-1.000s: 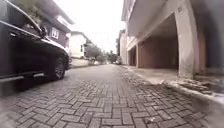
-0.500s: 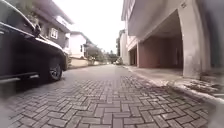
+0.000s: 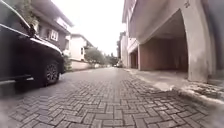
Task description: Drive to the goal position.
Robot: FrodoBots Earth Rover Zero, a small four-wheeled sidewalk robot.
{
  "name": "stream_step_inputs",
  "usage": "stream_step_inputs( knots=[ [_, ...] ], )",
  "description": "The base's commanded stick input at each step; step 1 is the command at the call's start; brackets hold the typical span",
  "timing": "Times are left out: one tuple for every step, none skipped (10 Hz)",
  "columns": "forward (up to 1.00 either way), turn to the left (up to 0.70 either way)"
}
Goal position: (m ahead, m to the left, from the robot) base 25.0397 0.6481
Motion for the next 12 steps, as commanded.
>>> stream_step_inputs(
  knots=[
    [0.50,0.00],
    [0.50,0.00],
    [0.50,0.00],
    [0.50,0.00],
    [0.50,0.00],
    [0.50,0.00],
    [0.50,0.00],
    [0.50,0.00],
    [0.50,0.00],
    [0.50,0.00],
    [0.50,0.00],
    [0.50,0.00]
  ],
)
